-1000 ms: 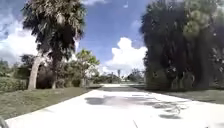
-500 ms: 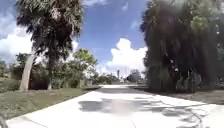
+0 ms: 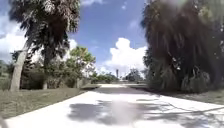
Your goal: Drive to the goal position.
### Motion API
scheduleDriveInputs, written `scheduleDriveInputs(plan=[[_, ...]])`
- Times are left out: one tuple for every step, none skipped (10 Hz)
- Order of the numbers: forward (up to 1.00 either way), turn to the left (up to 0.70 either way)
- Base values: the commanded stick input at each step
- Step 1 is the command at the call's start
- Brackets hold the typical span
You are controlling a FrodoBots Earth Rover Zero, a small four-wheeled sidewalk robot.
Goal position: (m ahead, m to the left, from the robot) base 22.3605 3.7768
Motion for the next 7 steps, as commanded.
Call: scheduleDriveInputs(plan=[[0.85, 0.0], [0.85, 0.0], [0.85, 0.0], [0.85, 0.0], [0.85, 0.0], [0.85, 0.0], [0.85, 0.0]])
